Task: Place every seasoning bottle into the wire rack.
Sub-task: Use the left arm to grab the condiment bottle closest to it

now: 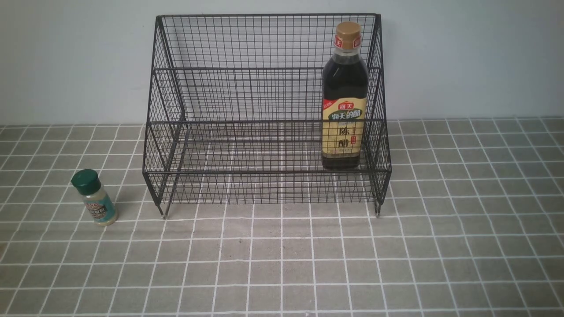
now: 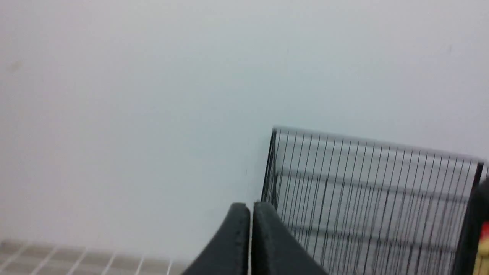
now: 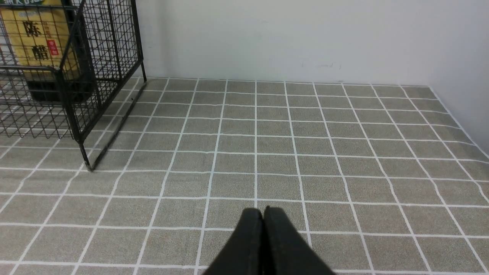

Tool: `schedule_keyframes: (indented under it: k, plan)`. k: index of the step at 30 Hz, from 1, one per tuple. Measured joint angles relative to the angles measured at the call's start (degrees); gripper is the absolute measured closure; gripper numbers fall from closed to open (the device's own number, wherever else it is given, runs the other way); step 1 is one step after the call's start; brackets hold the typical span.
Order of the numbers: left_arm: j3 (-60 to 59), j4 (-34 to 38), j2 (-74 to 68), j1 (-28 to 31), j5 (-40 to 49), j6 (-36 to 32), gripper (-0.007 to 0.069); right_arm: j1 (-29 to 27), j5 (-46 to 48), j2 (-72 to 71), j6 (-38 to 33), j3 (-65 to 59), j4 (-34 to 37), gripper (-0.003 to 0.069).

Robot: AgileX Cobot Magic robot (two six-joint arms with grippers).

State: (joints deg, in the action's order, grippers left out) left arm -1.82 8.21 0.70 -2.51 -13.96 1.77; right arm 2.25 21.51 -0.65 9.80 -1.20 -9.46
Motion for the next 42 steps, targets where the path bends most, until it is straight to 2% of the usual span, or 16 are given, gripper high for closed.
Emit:
schedule_keyframes:
  k: [2, 4, 7, 9, 11, 14, 18, 19, 20, 21, 24, 27, 32, 39, 42]
  plan:
    - [0.00, 0.38, 0.00, 0.00, -5.90, -0.76, 0.0631, 0.00, 0.00, 0.00, 0.00, 0.00, 0.00, 0.0673]
    - [0.00, 0.93, 0.00, 0.00, -8.24, -0.40, 0.0631, 0.00, 0.00, 0.00, 0.00, 0.00, 0.00, 0.0673]
    - [0.00, 3.57, 0.00, 0.00, -12.56, 4.47, 0.0631, 0.00, 0.00, 0.00, 0.00, 0.00, 0.00, 0.0673]
    - [1.01, 4.72, 0.00, 0.00, -11.23, 6.78, 0.0631, 0.00, 0.00, 0.00, 0.00, 0.00, 0.00, 0.0673]
    - [4.56, 5.07, -0.50, 0.00, -3.96, 8.05, 0.0631, 0.00, 0.00, 0.00, 0.00, 0.00, 0.00, 0.0673]
    - [15.95, 4.44, -9.88, 0.00, 20.68, 8.38, 0.0631, 0.00, 0.00, 0.00, 0.00, 0.00, 0.00, 0.0673]
    - [24.84, 2.81, -21.80, 0.00, 40.50, 8.38, 0.0631, 0.00, 0.00, 0.00, 0.00, 0.00, 0.00, 0.0673]
    - [28.54, 2.10, -27.46, 0.00, 48.61, 8.38, 0.0631, 0.00, 0.00, 0.00, 0.00, 0.00, 0.00, 0.0673]
    - [29.78, 1.97, -28.41, 0.00, 49.88, 8.38, 0.0631, 0.00, 0.00, 0.00, 0.00, 0.00, 0.00, 0.0673]
    - [33.94, 0.99, -34.97, 0.00, 58.20, 8.40, 0.0631, 0.00, 0.00, 0.00, 0.00, 0.00, 0.00, 0.0673]
    - [42.53, -2.18, -48.40, 0.00, 71.17, 8.60, 0.0631, 0.00, 0.00, 0.00, 0.00, 0.00, 0.00, 0.0673]
    - [49.72, -4.56, -57.25, 0.00, 76.22, 8.62, 0.0631, 0.00, 0.00, 0.00, 0.00, 0.00, 0.00, 0.0673]
    - [61.35, -6.06, -70.28, 0.07, 78.17, 6.88, 0.0631, 0.00, 0.04, 0.00, 0.00, 0.00, 0.00, 0.0673]
    - [77.02, -2.36, -86.59, 6.41, 83.28, 2.52, 0.0627, 0.00, 0.04, 0.00, 0.00, 0.00, 0.00, 0.0673]
    - [80.97, -2.36, -89.89, 6.91, 83.61, 0.57, 0.0620, 0.00, 0.04, 0.00, 0.00, 0.00, 0.00, 0.0673]
